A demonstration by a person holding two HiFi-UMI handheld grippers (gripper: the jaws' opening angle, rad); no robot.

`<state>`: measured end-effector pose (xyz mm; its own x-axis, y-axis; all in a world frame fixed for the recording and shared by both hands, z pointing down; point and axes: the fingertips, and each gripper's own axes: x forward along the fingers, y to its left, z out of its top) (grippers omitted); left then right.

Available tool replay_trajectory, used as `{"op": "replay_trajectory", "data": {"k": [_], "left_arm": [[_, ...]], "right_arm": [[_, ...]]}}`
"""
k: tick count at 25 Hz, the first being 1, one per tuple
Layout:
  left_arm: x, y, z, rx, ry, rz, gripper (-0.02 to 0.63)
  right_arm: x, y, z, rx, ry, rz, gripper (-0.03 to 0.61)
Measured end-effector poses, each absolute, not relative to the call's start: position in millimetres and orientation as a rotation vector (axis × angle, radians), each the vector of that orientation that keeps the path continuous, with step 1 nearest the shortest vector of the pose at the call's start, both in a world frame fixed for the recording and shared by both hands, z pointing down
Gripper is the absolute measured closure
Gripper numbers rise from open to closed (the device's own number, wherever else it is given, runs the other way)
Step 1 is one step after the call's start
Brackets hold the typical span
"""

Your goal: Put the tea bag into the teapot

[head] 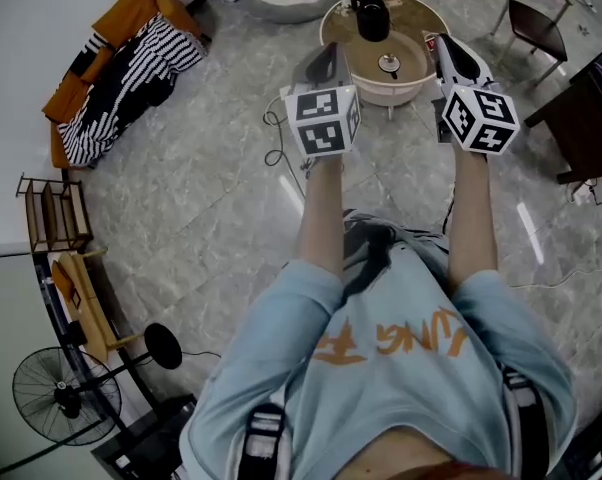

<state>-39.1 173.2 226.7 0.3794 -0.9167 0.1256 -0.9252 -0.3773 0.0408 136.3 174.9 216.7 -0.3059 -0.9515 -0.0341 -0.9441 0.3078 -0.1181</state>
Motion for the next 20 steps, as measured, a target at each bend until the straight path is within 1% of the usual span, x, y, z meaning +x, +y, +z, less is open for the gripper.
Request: {"op": "replay_trajectory", "data": {"k": [2,4,11,16,20], "left_arm": [[-38,179,210,2.573,-1.591,-0.087,0.588],[-37,182,203,2.6,-1.534,-0.188,0.588],[-52,171,225,2.537,-1.707,0.033,0.588],[-48,166,224,2.545,-1.741,0.06,0.589],[-41,161,221,2.559,-1.743,0.059,0.588]], "right_arm": [[148,175,214,-1.807,2.419,-0.12,0.561],[157,175,214,-1.826,2.391,-0.122,0.56],[167,170,217,-1.862,2.385,-0.1,0.56],[160,170,217,-1.872,2.464,0.093,0.558],[159,167,212,-1.839,2.479,0.121,0.558]]}}
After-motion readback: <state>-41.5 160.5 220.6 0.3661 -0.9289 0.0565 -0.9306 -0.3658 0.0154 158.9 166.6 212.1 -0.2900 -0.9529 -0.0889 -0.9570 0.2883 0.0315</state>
